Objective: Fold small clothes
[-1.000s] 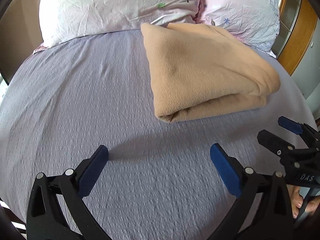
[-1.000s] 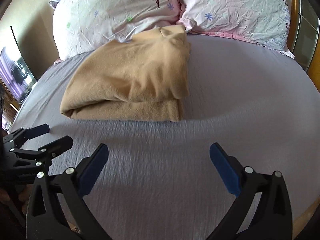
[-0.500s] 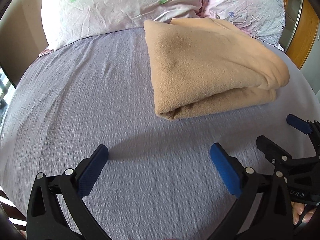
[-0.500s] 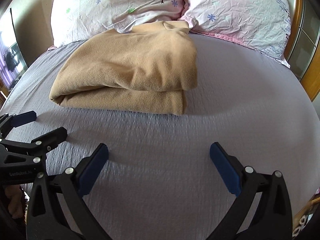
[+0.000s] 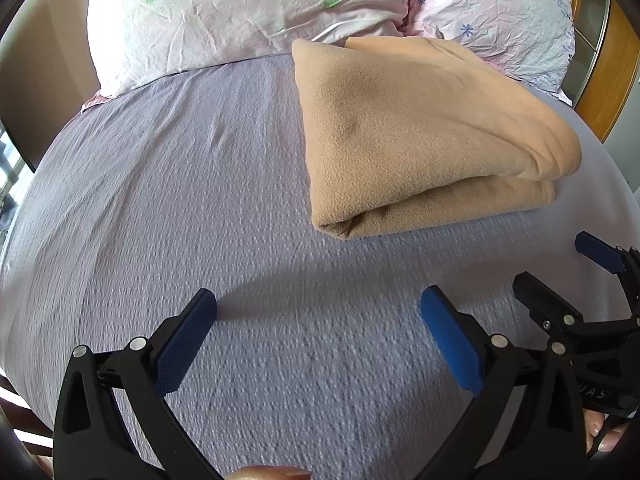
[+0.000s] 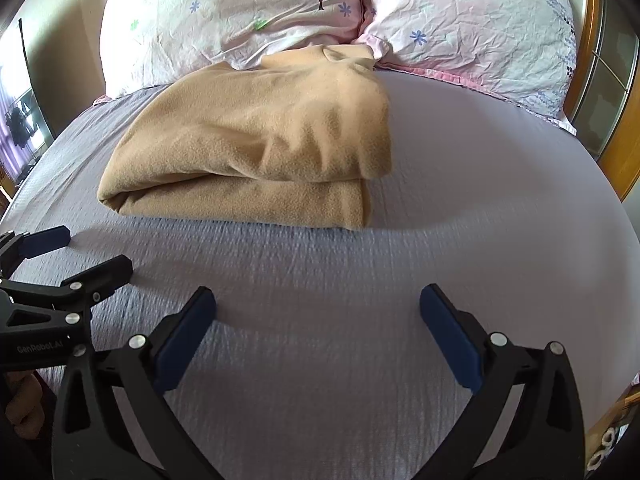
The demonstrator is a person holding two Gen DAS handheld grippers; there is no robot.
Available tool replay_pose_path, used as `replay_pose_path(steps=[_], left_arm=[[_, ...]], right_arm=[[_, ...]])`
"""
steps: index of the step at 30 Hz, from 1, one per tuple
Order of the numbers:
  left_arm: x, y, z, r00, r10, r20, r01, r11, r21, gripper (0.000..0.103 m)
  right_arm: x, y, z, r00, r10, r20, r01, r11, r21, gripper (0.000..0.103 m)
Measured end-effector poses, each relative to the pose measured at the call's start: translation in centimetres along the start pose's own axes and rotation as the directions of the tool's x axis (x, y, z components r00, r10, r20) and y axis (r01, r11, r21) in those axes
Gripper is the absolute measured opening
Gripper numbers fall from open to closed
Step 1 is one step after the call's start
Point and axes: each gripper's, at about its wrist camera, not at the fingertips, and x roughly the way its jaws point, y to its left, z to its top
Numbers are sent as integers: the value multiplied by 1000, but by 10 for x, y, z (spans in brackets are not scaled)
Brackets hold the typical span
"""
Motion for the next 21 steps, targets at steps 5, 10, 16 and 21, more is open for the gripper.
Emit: replay_pose_path(steps=[5,10,16,21], left_arm=[[0,0,0,1000,2,-7,-2,1000,-1,102],[0,0,1,1000,4,-15,-4,1000,-2,102],[1,1,1,1000,5,-24,-5,1000,-9,102],[1,0,1,1000,5,-24,-5,1000,-9,102]], right_arm=[[0,0,0,1000,0,0,0,1000,0,101],[0,0,0,1000,1,0,-1,1000,0,101],[0,-1,0,1000,2,0,-2,1000,-1,101],[0,-1,0,1000,2,1,-2,1000,-1,101]])
